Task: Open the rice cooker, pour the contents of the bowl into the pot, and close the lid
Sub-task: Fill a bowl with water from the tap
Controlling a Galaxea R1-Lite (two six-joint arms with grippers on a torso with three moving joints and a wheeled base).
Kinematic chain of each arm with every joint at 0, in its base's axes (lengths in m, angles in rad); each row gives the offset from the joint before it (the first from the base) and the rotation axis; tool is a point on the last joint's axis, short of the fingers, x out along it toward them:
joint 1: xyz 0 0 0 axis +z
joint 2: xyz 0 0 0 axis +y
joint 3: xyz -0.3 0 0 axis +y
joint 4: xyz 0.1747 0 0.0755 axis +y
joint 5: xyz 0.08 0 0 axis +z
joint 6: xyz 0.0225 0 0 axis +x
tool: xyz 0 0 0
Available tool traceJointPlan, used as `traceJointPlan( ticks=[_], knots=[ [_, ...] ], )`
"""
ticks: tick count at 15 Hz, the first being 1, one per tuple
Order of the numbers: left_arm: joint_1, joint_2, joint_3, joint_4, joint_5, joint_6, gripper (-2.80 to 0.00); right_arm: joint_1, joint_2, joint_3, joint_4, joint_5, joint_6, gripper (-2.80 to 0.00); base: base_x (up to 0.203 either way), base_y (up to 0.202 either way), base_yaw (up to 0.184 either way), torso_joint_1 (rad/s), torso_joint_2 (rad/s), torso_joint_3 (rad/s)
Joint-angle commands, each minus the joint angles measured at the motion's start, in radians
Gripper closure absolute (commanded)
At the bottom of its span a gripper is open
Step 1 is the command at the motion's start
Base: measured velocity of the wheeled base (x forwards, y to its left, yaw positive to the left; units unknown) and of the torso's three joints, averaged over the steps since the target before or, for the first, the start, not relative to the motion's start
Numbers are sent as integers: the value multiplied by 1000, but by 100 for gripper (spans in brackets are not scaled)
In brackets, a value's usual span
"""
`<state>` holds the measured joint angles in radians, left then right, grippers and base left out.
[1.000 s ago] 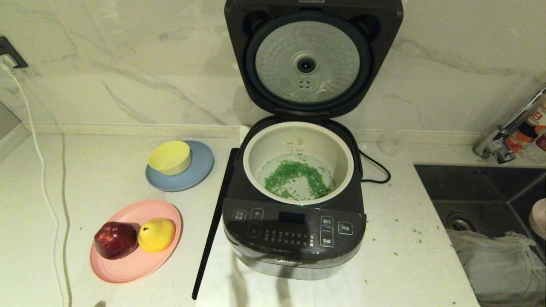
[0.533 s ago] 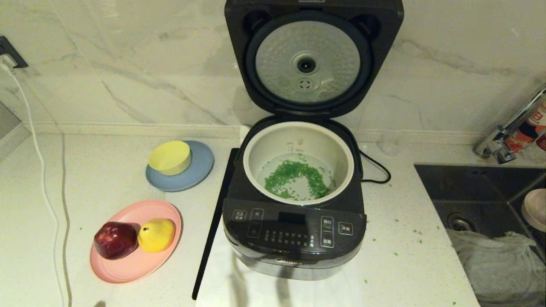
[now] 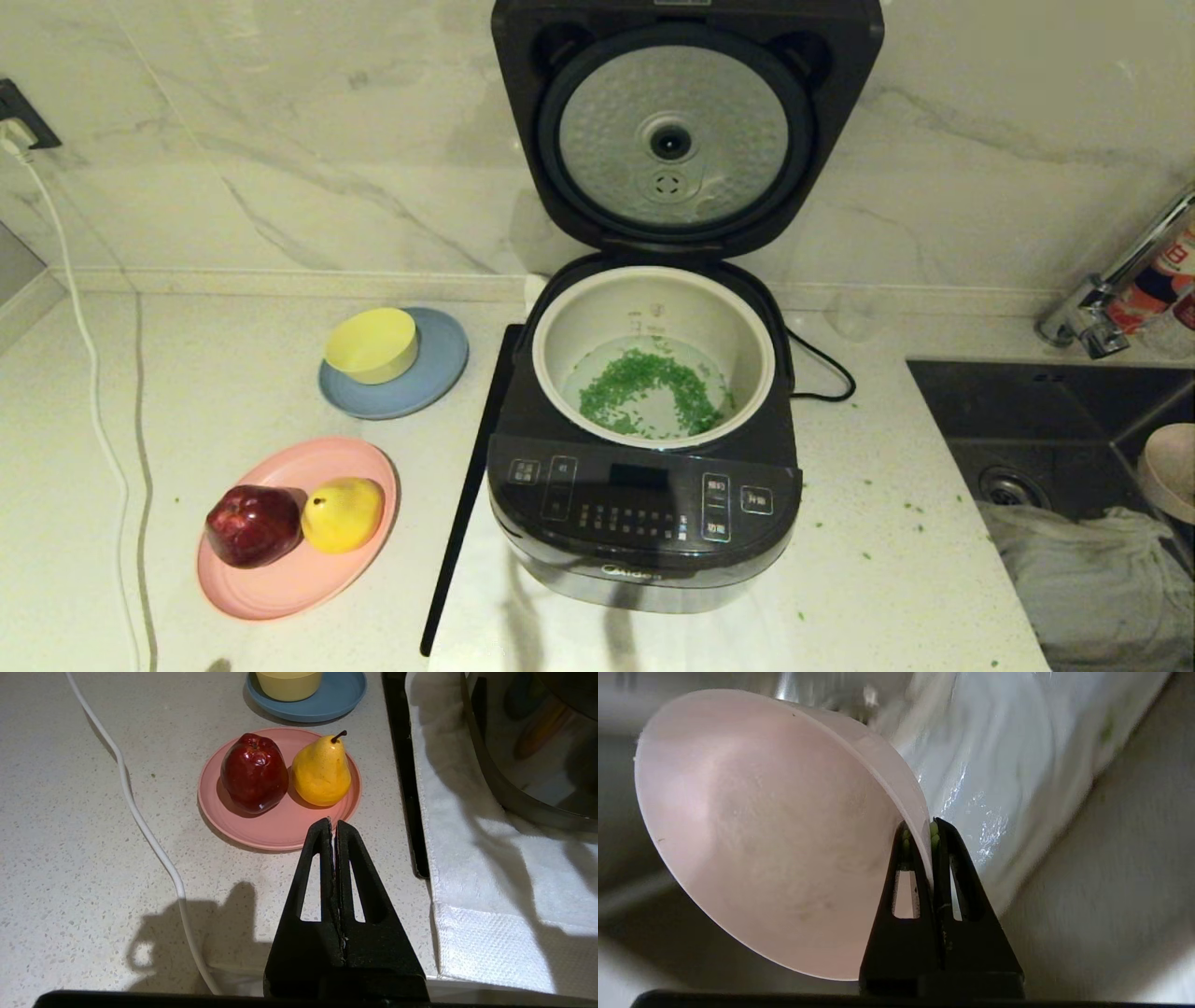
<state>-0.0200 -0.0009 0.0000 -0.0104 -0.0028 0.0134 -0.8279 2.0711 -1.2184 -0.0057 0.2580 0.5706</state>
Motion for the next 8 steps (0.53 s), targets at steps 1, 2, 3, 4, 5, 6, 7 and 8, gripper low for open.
traceJointPlan(
  ticks=[1,2,3,4,5,6,7,8],
  knots=[
    [0,-1,8,0,0,0,0,5,-110,43,79,40,-24,0,0,0,0,0,0,0],
    [0,-1,8,0,0,0,0,15,-142,61,121,61,-43,0,0,0,0,0,0,0],
    [0,-1,8,0,0,0,0,33,-174,83,152,72,-58,0,0,0,0,0,0,0],
    [0,-1,8,0,0,0,0,53,-212,110,169,76,-70,0,0,0,0,0,0,0],
    [0,-1,8,0,0,0,0,76,-250,137,177,78,-80,0,0,0,0,0,0,0],
    [0,-1,8,0,0,0,0,109,-295,168,182,77,-86,0,0,0,0,0,0,0],
    [0,-1,8,0,0,0,0,145,-345,194,187,77,-91,0,0,0,0,0,0,0],
    [0,-1,8,0,0,0,0,190,-402,213,205,75,-96,0,0,0,0,0,0,0]
  ],
)
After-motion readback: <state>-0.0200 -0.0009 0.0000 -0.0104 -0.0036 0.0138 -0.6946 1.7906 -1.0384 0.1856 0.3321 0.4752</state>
